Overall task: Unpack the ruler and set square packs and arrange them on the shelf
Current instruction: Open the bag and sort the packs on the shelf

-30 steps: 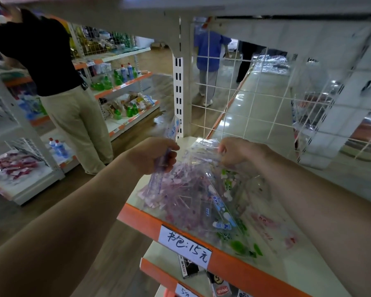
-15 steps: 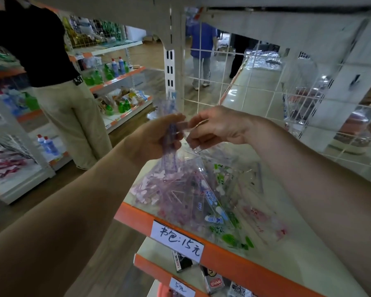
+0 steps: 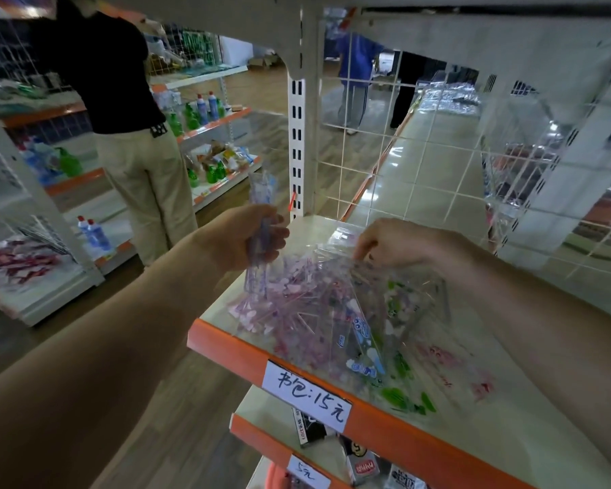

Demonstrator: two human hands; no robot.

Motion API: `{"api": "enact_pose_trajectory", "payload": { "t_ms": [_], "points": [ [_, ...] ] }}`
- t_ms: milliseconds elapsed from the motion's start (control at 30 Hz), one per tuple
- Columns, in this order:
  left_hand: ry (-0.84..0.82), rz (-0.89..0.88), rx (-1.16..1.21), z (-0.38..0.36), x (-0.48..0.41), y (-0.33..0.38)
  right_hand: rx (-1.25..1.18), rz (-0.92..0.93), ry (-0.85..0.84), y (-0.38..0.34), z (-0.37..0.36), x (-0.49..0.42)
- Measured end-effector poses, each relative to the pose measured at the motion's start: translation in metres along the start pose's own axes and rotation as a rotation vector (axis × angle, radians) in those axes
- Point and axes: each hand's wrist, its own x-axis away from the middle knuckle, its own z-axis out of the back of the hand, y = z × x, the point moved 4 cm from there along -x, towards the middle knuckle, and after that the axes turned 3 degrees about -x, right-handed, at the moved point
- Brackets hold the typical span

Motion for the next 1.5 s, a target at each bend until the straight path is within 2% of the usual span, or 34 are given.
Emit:
{"api": "enact_pose_trajectory", "payload": {
  "t_ms": [100,200,367,433,567,700,833,1000,1167,1300,1400,1500],
  "points": [
    [0.030,0.023,0.077,-0.001,-0.001,0.001,-0.029,-0.029,0.085,0.007,0.002,-0.012],
    [0.069,0.032,0.013,0.002,-0.001,0.001,0.063,-0.085,-0.056,0.007,-0.013,-0.018],
    [0.150,0.028,-0.526,0.012,0.001,-0.002,0.049,0.010,0.013,-0.023,0.000,-0.007],
    [0.141,0.014,-0.714,0.011,0.001,-0.005,0.012,0.044,-0.045,-0.043,0.000,0.003],
    [0.001,0.021,-0.985,0.003,0.005,-0.016,0.157,-0.037,-0.223,-0.056,-0.019,0.014],
    [0.035,-0.015,-1.153,-0.003,0.010,-0.020,0.032,-0.084,-0.138,-0.041,-0.013,0.016],
    [0.087,-0.015,-1.177,-0.005,0.012,-0.020,-0.146,-0.160,-0.172,-0.023,-0.012,0.025],
    [0.077,0.008,-1.128,-0.003,0.009,-0.020,-0.089,-0.133,-0.123,-0.018,-0.022,0.031],
    [0.057,0.060,-0.982,0.006,0.006,-0.024,-0.473,-0.196,-0.081,0.009,-0.001,0.046],
    [0.041,0.094,-0.906,0.006,0.010,-0.018,-0.733,-0.268,0.103,0.025,0.010,0.054],
    [0.005,0.076,-0.809,0.003,0.014,-0.012,-0.787,-0.311,0.177,0.034,0.017,0.058],
    [0.009,0.045,-0.717,0.003,0.019,-0.005,-0.692,-0.324,0.146,0.036,0.013,0.060]
  ]
}}
